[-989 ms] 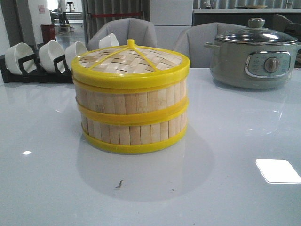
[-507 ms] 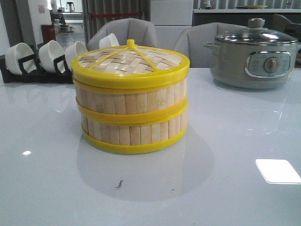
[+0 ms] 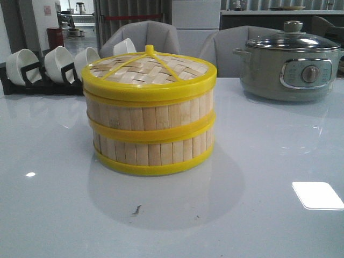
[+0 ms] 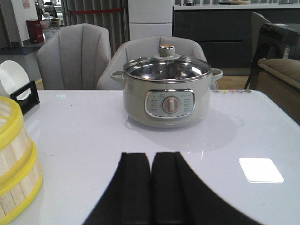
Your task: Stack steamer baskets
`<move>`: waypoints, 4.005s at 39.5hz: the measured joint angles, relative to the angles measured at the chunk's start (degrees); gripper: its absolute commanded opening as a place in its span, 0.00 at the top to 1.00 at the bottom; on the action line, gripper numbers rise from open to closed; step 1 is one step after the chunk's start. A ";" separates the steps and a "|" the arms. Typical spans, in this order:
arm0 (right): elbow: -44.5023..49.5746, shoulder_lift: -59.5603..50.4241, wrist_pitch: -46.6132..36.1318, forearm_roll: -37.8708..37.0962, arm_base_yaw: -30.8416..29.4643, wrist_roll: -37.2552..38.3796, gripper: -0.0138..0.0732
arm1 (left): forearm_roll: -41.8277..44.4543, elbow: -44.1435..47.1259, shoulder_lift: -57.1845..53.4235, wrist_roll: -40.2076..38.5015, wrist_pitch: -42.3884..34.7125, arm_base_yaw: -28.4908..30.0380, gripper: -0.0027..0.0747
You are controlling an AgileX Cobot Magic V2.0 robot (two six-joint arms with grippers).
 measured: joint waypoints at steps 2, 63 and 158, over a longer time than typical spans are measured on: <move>0.00 0.00 0.00 0.00 0.00 0.00 0.78 | 0.00 0.00 0.00 0.00 0.00 0.00 0.85; 0.00 0.00 0.00 0.00 0.00 0.00 0.78 | 0.66 3.52 -5.44 0.00 -4.37 10.55 0.85; 0.00 0.00 0.00 0.00 0.00 0.00 0.78 | -1.74 26.04 -27.62 9.49 -9.04 12.65 0.85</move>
